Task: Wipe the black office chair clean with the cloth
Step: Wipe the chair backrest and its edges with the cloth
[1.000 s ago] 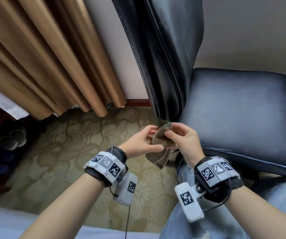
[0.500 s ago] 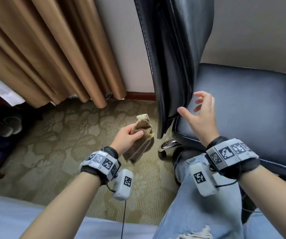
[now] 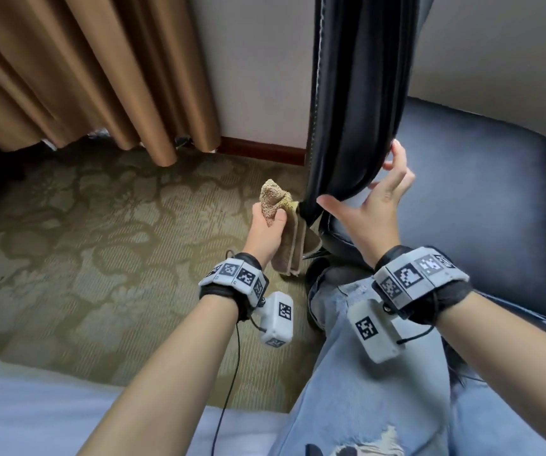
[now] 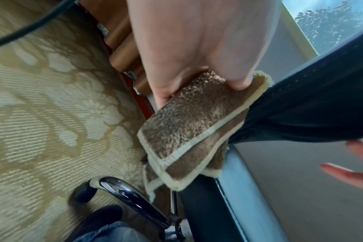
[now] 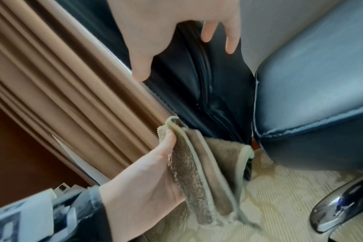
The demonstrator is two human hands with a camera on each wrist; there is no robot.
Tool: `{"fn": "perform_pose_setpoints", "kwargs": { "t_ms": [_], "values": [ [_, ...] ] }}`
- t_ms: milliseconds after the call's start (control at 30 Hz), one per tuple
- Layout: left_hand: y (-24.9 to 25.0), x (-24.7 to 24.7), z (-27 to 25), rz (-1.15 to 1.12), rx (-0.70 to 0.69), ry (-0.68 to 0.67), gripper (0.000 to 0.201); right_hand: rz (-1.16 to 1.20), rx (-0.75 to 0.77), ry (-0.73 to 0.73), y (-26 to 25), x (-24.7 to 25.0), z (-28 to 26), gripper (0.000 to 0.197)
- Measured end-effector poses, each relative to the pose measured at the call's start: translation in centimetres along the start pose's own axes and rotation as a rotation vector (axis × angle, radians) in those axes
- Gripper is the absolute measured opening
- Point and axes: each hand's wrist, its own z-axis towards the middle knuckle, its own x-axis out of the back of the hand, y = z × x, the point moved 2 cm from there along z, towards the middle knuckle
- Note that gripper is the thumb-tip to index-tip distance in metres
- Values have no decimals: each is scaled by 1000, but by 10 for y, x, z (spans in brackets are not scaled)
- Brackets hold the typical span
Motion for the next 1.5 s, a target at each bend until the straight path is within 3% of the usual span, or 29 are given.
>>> {"fn": "perform_pose_setpoints", "kwargs": {
  "t_ms": [133,267,533,600,667,767,867,1100,1300,1500],
  "values": [
    [-2,-10,-15,-61,-27,-10,56,3,35,83,-1,-9,1,107],
    [-6,-10,-18,-115,-119,177,75,25,93,150,-2,-7,13,95],
    [3,-36,-17,16,-243,145,66,31,140,79,8,5,22,77],
    [7,-43,-19,45,-249,126,72,52,134,83,5,4,22,75],
    [7,-46,-21,35,-211,135,72,77,129,96,3,2,21,73],
    [-7,-47,-18,-12,-28,89,47,102,128,104,0,1,20,70],
    [-23,-47,-19,-102,139,35,58,102,137,86,0,3,19,71],
    [-18,-55,-20,-134,-131,223,66,60,129,20,13,7,27,65],
    [-21,-54,-2,-170,-15,264,65,102,149,13,20,4,34,68],
    [-28,-48,13,-120,117,198,61,60,151,45,13,1,50,63]
  ]
}}
